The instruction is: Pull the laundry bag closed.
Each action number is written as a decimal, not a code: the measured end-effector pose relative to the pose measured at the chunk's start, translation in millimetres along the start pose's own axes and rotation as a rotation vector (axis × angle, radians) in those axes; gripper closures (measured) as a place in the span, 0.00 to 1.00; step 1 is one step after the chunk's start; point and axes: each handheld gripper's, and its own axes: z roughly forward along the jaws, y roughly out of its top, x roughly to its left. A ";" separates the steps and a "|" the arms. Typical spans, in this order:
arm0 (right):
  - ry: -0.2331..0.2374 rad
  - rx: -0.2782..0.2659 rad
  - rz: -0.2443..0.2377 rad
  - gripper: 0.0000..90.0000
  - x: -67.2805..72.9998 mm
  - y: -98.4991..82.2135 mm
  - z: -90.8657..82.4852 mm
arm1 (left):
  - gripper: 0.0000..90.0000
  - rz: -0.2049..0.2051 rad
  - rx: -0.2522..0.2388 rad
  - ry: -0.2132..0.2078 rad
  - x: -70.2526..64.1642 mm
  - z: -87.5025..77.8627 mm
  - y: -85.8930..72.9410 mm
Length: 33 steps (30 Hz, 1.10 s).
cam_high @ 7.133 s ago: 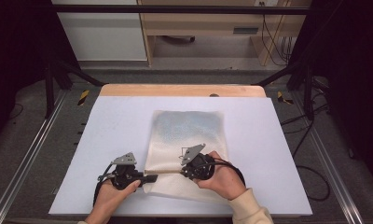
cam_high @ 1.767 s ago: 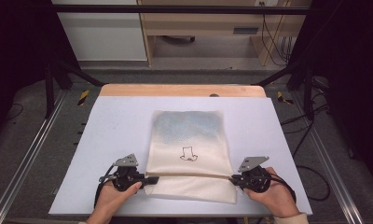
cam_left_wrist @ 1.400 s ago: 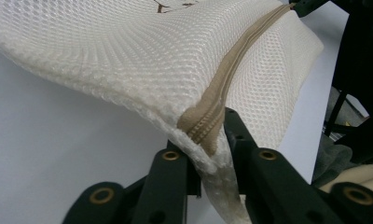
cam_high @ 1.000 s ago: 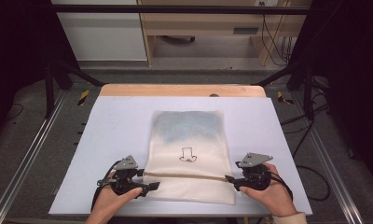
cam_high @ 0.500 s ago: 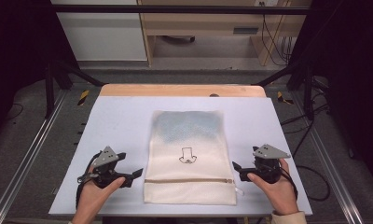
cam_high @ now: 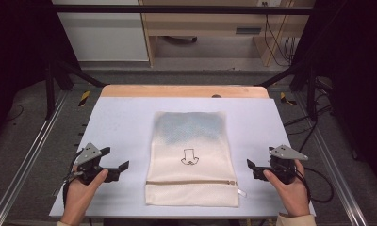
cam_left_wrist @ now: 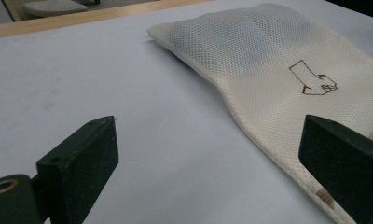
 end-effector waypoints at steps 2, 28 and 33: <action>-0.008 -0.001 0.007 0.06 -2.1 -1.1 -0.5 | 0.05 -0.006 -0.006 0.005 3.7 -1.4 -0.6; -0.066 0.092 0.036 0.09 -22.4 -33.4 4.2 | 0.05 0.148 0.123 0.137 29.3 20.1 -17.3; -0.076 0.065 0.047 0.09 -22.6 -33.2 -0.1 | 0.05 0.122 0.130 0.136 29.9 22.3 -18.8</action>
